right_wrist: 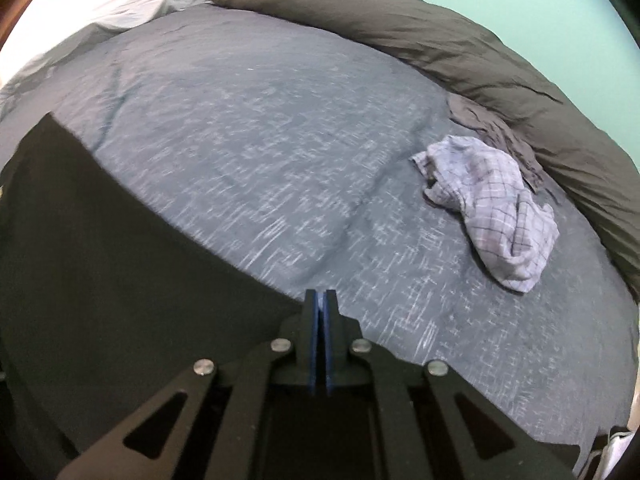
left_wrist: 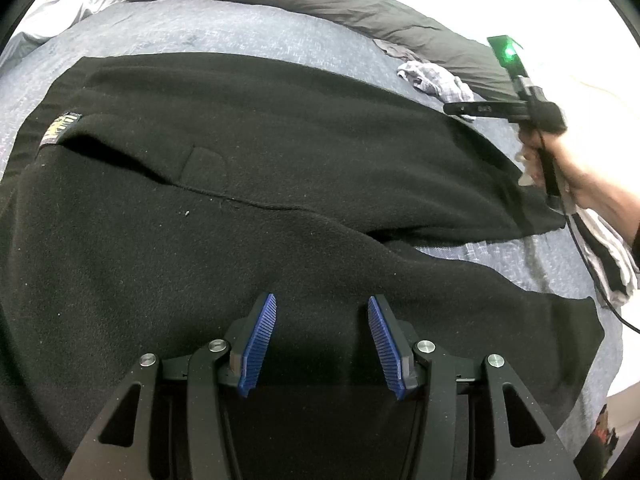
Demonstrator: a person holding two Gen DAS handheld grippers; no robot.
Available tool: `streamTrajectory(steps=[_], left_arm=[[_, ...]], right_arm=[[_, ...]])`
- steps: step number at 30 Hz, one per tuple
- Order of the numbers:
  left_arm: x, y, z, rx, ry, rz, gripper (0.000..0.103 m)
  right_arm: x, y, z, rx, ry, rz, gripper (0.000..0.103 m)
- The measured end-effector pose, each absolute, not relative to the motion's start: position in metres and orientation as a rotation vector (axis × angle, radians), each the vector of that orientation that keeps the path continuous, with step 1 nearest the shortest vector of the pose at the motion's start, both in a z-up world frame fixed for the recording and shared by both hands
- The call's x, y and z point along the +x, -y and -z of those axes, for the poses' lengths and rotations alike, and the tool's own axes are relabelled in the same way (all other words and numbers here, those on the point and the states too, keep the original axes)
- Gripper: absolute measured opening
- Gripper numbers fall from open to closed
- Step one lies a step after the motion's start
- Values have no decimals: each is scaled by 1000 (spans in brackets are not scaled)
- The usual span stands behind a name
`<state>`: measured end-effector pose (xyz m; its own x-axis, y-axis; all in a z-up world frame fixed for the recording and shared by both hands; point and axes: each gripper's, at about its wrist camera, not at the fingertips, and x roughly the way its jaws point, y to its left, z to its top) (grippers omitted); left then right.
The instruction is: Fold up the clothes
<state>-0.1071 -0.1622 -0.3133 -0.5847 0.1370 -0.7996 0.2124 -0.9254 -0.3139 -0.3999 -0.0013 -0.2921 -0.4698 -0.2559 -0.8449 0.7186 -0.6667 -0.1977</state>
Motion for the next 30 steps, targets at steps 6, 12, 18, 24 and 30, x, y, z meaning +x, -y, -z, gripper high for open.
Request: streamTrajectory(steps=[6,12,18,24,30], left_arm=[[-109,161,315,1418,-593,2689,52],[-109,162,315,1419,-594,2690,53],[-112,159,315,1418,-574,2688,53],[-116,157,317,1420,-548,2683,55],[-119,156,318,1426,-534,2681,57]], right_arm=[[-411,-15,290,1139,-604,2148,0],[-418,-73,273,1165,-446,2152,8],[-400,-112,292,1233,-553,2098,28],[-412,-140,318,1328,-658,2220,51],[-423,-155,311,1287,-503,2286,50]])
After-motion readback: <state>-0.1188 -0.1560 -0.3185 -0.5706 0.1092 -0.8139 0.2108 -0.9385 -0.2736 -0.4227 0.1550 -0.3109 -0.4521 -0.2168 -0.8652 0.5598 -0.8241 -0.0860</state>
